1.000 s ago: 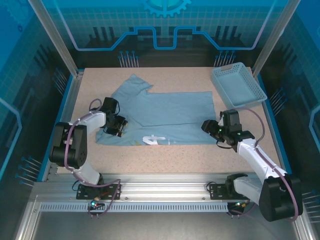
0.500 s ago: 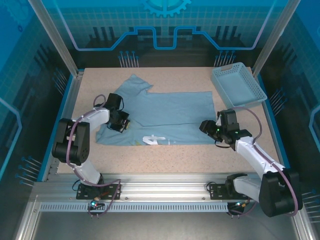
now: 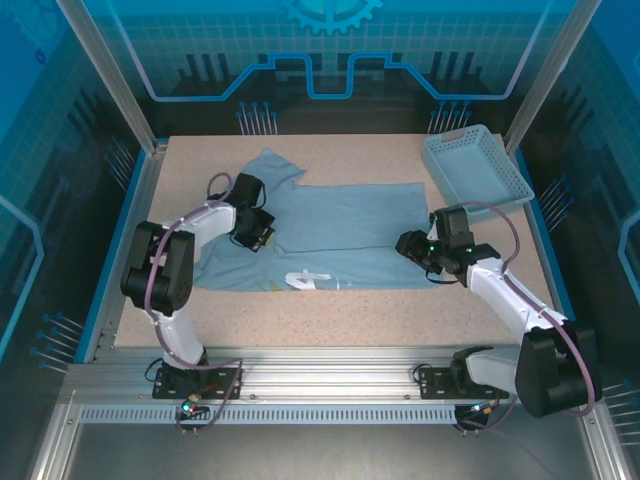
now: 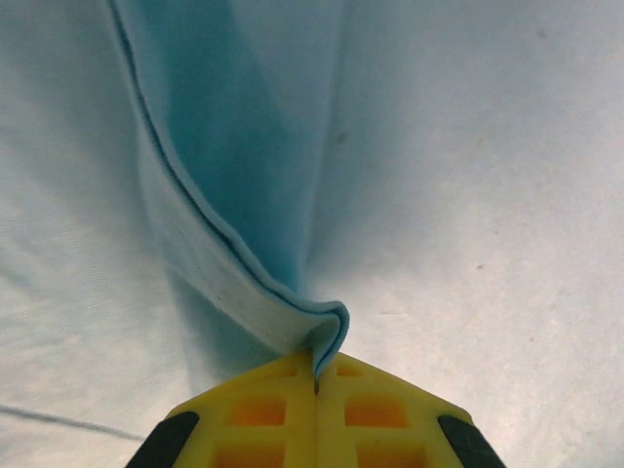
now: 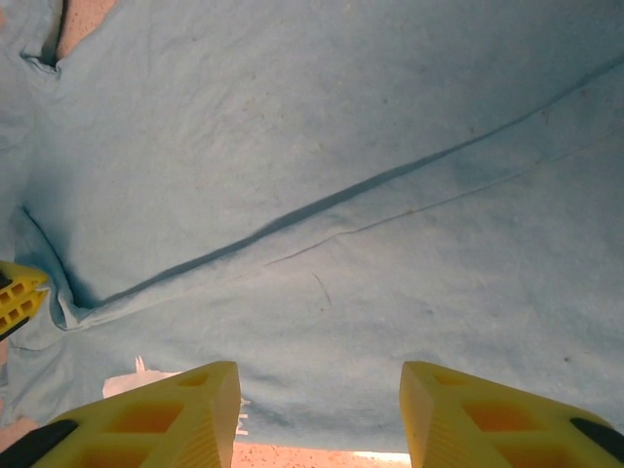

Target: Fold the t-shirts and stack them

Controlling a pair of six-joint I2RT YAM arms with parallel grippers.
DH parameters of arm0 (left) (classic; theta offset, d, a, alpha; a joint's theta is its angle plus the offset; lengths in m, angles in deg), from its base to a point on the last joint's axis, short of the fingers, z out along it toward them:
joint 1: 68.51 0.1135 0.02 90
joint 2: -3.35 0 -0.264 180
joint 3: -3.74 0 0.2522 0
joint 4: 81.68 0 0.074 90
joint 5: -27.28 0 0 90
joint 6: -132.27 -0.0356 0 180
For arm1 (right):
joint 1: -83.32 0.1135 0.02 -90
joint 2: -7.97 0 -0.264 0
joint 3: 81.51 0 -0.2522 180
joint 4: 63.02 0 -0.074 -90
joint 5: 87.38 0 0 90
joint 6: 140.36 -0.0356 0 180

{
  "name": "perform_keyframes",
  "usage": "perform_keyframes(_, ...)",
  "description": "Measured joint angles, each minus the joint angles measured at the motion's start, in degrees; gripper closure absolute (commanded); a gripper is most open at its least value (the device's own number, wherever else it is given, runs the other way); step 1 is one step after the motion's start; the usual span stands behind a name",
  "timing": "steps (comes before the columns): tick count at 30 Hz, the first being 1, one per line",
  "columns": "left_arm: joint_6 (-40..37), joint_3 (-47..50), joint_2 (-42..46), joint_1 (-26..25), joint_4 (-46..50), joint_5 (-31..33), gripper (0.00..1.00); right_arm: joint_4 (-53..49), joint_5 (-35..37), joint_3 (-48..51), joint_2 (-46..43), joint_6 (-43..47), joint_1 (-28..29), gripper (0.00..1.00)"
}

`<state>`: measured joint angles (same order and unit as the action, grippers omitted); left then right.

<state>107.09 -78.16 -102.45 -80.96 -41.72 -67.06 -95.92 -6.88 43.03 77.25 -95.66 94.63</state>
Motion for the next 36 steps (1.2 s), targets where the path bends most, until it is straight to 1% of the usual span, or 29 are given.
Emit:
perform_keyframes(7, -3.93, -4.68, -4.57, -2.82, -1.77, 1.09, 1.00, -1.44, -0.02, -1.40, 0.13, 0.15, 0.00, 0.53)
perform_keyframes(17, -9.42, -10.16, -9.40, -4.90, -3.41, 1.11, 1.00, -3.34, -0.02, -1.40, 0.11, 0.17, 0.00, 0.53)
perform_keyframes(24, -11.96, -12.15, -11.08, -5.46, -3.65, 1.14, 1.00, -3.32, -0.04, -1.38, 0.00, 0.17, 0.00, 0.53)
perform_keyframes(31, -14.38, -17.22, -13.05, -5.46, -1.92, 1.18, 1.00, -2.67, -0.07, -0.28, -0.94, 0.11, 0.00, 0.51)
perform_keyframes(32, -14.56, -17.94, -13.27, -5.49, -1.38, 1.36, 0.93, -2.69, -0.07, -0.15, -1.03, -0.09, 0.00, 0.50)
perform_keyframes(34, -15.41, -18.88, -13.51, -5.53, -0.13, 1.99, 0.57, -2.60, -0.20, 0.17, -1.07, -0.17, 0.00, 0.48)
perform_keyframes(35, -15.56, -19.06, -13.51, -5.57, 0.55, 2.27, 0.45, -2.60, -0.22, 0.37, -1.07, -0.26, -0.02, 0.48)
perform_keyframes(36, -15.69, -19.15, -13.51, -5.62, 1.53, 2.97, 0.38, -2.64, -0.22, 0.52, -1.07, -0.26, -0.09, 0.47)
